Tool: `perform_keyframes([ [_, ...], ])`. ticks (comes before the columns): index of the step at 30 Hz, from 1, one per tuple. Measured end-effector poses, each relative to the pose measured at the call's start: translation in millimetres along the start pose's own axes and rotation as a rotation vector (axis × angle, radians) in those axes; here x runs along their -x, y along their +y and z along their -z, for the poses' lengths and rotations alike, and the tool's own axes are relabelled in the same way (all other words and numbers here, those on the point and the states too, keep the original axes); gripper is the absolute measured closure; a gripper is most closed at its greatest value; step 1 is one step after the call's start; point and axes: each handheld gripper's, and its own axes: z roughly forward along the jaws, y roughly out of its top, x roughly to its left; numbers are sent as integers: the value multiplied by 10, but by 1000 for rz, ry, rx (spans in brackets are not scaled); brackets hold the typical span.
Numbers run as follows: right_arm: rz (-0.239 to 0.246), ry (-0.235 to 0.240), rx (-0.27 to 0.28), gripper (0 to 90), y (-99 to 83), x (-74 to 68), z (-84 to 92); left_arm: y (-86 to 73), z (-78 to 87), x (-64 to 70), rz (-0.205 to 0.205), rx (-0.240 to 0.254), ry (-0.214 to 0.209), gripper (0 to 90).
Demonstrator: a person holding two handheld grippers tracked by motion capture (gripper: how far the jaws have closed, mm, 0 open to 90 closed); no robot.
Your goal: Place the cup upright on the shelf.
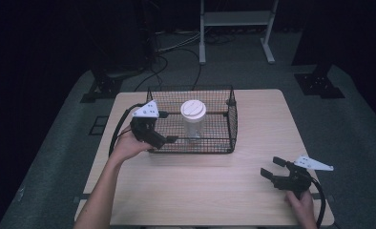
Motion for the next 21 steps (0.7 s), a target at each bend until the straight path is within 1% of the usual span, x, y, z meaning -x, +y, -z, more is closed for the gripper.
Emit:
perform_keyframes([
  [1,7,-1,3,137,0,4,-3,0,0,0,0,0,0,18],
  [3,1,0,0,137,0,-1,-1,-39,4,21,1,6,4,18],
  [4,-1,0,2,136,0,-3,-2,-78,4,46,11,11,0,18],
  [6,1,-2,1,136,0,-3,-2,-97,3,61,14,14,0,18],
  [8,0,-1,0,137,0,-3,-2,-139,-2,107,7,13,0,18],
  [10,0,-1,0,137,0,-3,-2,-151,-5,121,4,15,0,18],
  [12,-1,-2,0,137,0,-3,-2,-183,-11,158,8,21,-5,18],
  [16,0,-2,-1,137,-1,-3,-2,-212,-9,184,10,26,-5,17],
  [17,0,-2,-1,136,0,-3,-2,-232,-4,202,9,35,-7,18],
  [21,-1,-2,-1,136,0,-3,-2,-288,-2,245,14,37,-10,18],
])
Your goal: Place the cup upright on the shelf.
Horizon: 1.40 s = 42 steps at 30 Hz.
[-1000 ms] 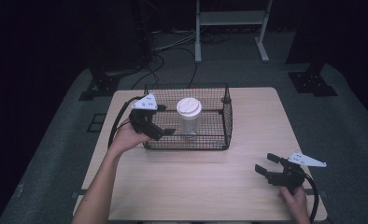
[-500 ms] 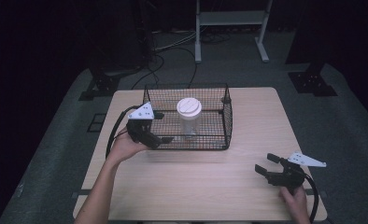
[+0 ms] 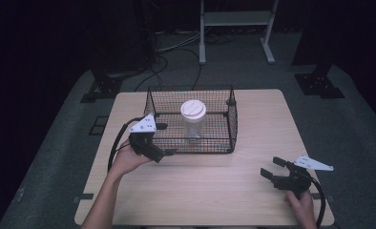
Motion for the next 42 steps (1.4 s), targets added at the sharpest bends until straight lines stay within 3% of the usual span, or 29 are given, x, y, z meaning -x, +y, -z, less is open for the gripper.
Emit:
perform_keyframes([
  [24,4,-3,-2,137,0,-1,-4,-281,89,210,17,23,4,17],
  [42,9,-7,-8,137,1,-8,-10,-613,134,326,66,49,27,18],
])
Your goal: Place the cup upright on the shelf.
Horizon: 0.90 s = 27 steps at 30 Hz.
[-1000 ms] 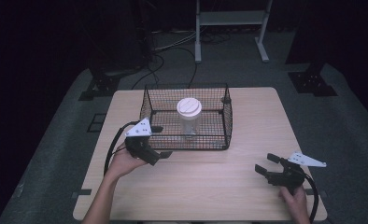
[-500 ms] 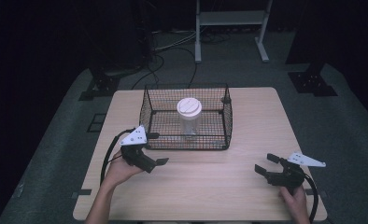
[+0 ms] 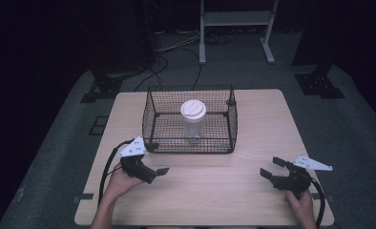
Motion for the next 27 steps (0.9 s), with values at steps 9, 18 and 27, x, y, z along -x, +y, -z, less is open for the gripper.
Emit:
perform_keyframes([
  [9,0,-1,-2,137,0,-3,-2,-107,74,67,13,15,12,18],
  [18,-1,0,-3,137,0,-3,-2,-263,161,165,30,20,26,18],
  [27,2,-1,-4,137,0,-3,-2,-363,181,238,35,40,8,18],
])
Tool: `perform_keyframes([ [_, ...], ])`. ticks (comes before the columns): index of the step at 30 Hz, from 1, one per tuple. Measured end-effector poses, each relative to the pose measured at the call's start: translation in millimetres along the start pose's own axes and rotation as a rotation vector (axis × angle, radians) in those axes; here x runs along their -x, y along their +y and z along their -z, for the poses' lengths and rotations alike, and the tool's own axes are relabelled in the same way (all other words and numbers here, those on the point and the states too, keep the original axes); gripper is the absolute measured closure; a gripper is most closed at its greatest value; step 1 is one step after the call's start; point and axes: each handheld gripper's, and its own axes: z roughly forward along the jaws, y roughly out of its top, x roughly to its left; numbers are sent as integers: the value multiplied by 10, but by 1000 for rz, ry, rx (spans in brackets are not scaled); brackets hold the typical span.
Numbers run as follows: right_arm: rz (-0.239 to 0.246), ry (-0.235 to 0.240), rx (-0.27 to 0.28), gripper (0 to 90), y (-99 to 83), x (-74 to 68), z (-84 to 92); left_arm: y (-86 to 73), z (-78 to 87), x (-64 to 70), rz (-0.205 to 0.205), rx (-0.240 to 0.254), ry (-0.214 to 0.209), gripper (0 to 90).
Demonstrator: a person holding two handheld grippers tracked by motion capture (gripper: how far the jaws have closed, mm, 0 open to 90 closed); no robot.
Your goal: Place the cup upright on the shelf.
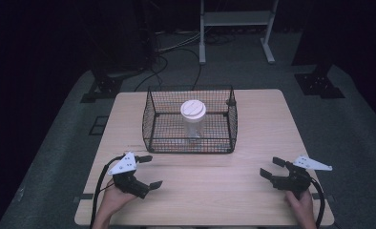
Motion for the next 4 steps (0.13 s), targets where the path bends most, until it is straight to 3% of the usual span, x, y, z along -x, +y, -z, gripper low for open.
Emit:
perform_keyframes([
  [4,3,-1,-1,137,-1,-5,0,-37,-6,2,6,0,-9,18],
])
